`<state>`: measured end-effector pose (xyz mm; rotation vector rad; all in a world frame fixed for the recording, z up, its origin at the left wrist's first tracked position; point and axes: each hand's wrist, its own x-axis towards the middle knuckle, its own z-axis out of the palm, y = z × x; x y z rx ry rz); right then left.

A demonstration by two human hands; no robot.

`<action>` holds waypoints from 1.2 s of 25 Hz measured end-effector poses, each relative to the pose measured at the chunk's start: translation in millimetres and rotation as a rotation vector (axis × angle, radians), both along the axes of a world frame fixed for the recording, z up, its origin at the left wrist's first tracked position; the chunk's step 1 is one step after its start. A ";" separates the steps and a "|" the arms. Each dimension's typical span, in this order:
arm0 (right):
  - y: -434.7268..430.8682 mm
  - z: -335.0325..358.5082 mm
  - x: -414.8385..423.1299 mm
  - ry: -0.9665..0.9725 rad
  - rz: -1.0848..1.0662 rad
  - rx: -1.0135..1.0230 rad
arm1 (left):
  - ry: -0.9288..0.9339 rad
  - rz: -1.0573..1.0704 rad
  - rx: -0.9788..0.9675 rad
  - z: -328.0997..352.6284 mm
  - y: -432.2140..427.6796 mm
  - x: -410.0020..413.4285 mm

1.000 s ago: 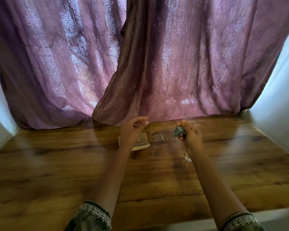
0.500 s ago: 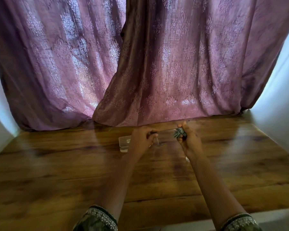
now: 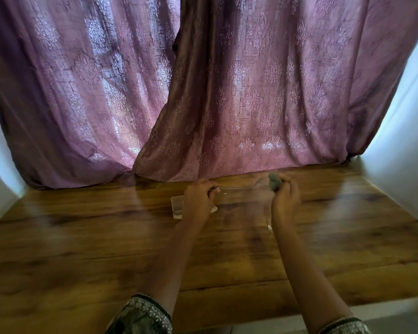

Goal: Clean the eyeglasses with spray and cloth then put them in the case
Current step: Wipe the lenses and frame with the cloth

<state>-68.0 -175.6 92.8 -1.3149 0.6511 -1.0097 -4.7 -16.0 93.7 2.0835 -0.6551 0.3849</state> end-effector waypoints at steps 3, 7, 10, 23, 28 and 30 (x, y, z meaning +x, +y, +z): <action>19.6 11.9 2.2 0.029 0.106 -0.597 | -0.033 0.015 0.022 -0.4 0.1 -2.0; 47.9 8.0 15.2 0.199 0.288 -1.019 | -0.085 0.036 0.051 3.6 1.2 -4.5; 48.7 -3.3 14.6 0.268 0.277 -1.108 | -0.100 0.055 0.040 2.7 5.7 -4.8; 58.5 -7.9 5.7 0.220 0.247 -1.037 | -0.154 0.025 -0.005 0.8 3.5 -3.5; 23.2 -13.2 4.1 0.241 0.205 -0.953 | -0.112 0.048 -0.010 -0.3 7.8 -3.3; 1.5 -11.6 4.0 0.277 0.163 -0.909 | -0.112 0.041 -0.013 -0.3 7.3 -2.7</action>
